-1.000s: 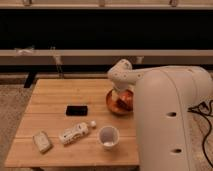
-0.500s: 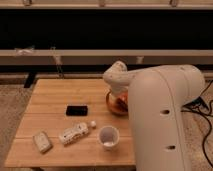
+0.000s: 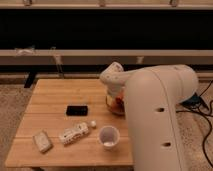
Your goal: Push the ceramic bowl across the table
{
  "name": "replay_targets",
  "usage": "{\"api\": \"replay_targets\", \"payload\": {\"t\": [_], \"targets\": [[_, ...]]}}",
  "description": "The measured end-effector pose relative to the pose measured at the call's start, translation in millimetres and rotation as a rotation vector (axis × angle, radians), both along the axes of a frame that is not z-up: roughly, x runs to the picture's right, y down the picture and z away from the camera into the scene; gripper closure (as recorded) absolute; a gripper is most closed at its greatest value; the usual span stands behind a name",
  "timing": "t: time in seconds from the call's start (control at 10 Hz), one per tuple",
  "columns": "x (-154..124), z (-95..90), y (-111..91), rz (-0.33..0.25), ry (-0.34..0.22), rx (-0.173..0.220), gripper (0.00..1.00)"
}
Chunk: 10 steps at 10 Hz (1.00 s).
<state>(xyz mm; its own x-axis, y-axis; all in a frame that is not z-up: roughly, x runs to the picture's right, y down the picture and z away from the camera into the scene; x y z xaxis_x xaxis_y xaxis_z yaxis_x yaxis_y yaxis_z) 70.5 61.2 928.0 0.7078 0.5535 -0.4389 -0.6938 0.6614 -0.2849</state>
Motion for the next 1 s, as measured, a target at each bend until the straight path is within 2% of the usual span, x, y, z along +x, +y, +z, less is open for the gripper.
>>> {"api": "replay_targets", "payload": {"t": [0.5, 1.0], "targets": [[-23, 4.8, 4, -0.014, -0.052, -0.036, 0.20], [-70, 13.7, 6, -0.048, -0.133, -0.055, 0.20]]}}
